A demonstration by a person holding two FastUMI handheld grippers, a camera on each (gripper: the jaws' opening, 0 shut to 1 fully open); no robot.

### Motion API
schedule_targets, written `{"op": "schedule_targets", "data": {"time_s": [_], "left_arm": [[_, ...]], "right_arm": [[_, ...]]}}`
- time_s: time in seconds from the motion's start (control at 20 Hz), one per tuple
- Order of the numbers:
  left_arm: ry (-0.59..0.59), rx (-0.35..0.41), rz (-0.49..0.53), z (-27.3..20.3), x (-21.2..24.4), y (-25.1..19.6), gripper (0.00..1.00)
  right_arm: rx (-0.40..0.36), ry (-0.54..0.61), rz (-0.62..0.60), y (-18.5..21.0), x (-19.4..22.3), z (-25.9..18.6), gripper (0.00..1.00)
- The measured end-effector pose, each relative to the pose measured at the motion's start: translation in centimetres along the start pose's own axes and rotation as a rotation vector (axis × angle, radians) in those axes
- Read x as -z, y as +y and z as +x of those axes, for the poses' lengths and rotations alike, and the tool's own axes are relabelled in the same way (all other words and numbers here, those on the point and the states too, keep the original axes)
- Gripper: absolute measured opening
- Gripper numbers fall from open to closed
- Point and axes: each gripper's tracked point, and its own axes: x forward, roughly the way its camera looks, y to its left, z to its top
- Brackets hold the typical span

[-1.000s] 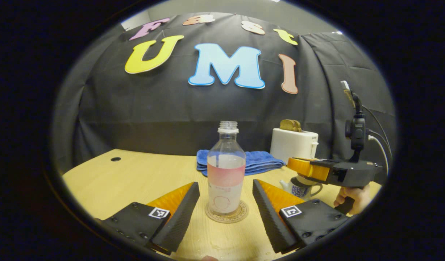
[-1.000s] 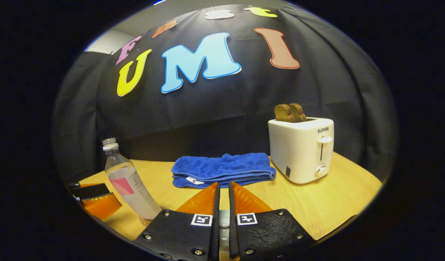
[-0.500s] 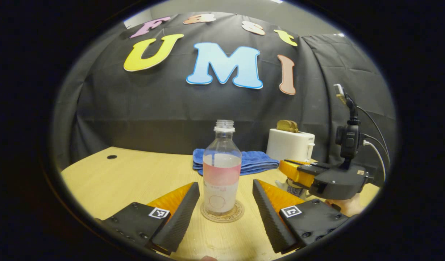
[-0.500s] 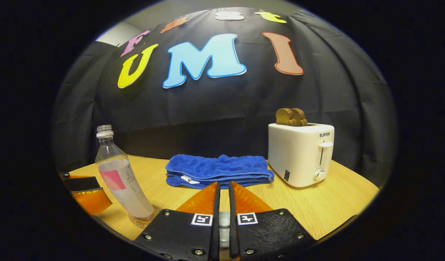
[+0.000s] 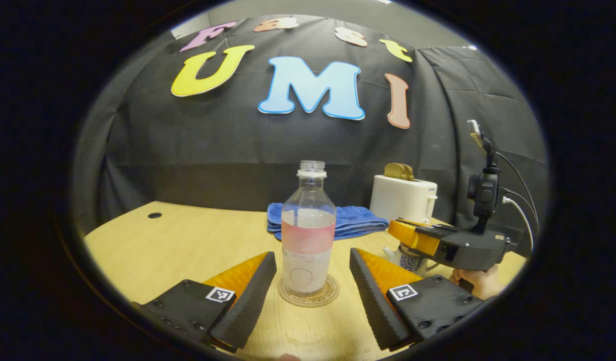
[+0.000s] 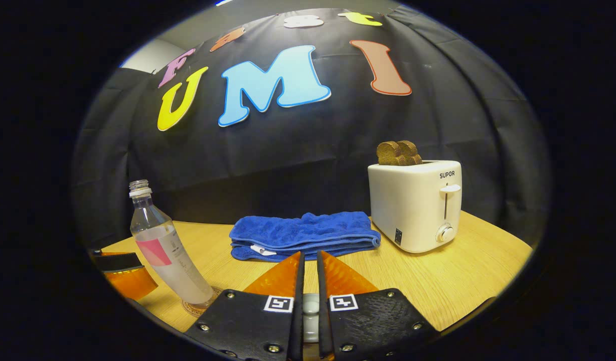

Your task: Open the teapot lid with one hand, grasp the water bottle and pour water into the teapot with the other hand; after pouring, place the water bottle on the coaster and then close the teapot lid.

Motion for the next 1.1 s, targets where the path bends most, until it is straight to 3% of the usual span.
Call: {"op": "schedule_targets", "data": {"time_s": [0.15,0.4,0.45,0.5,0.65,0.7,0.75,0.85,0.9,0.95,1.1], "left_arm": [[0.001,0.002,0.002,0.0,0.0,-0.1,1.00],[-0.002,0.001,0.007,0.1,-0.1,0.0,1.00],[-0.001,-0.001,0.011,0.1,-0.1,0.1,1.00],[-0.003,-0.003,0.016,0.0,-0.2,0.1,1.00],[-0.017,0.000,0.034,0.0,-0.7,0.3,1.00],[-0.024,0.002,0.035,-0.1,-0.9,0.2,1.00],[-0.028,0.002,0.037,-0.1,-1.0,0.1,1.00],[-0.027,0.005,0.050,-0.2,-0.9,0.0,1.00],[-0.024,0.010,0.056,-0.2,-1.0,-0.2,1.00],[-0.030,0.017,0.058,-0.4,-1.3,-0.5,1.00],[-0.062,0.028,0.067,-1.1,-2.2,-1.2,1.00]], "right_arm": [[0.014,0.000,-0.037,0.2,-0.1,-0.3,0.17],[0.017,-0.019,-0.062,0.9,-1.0,-1.4,0.35],[0.031,-0.023,-0.069,0.7,-1.3,-1.9,0.41],[0.036,-0.035,-0.077,0.6,-1.7,-2.5,0.55],[0.028,-0.039,-0.091,0.9,-2.2,-4.6,0.64],[0.036,-0.048,-0.090,1.0,-2.6,-5.5,0.88],[0.046,-0.048,-0.096,1.0,-2.8,-6.2,0.96],[0.061,-0.052,-0.112,1.1,-3.5,-8.0,0.96],[0.068,-0.070,-0.119,1.0,-4.0,-9.0,0.90],[0.081,-0.084,-0.120,1.1,-4.6,-10.1,0.96],[0.096,-0.105,-0.152,1.4,-5.2,-13.2,0.95]]}}
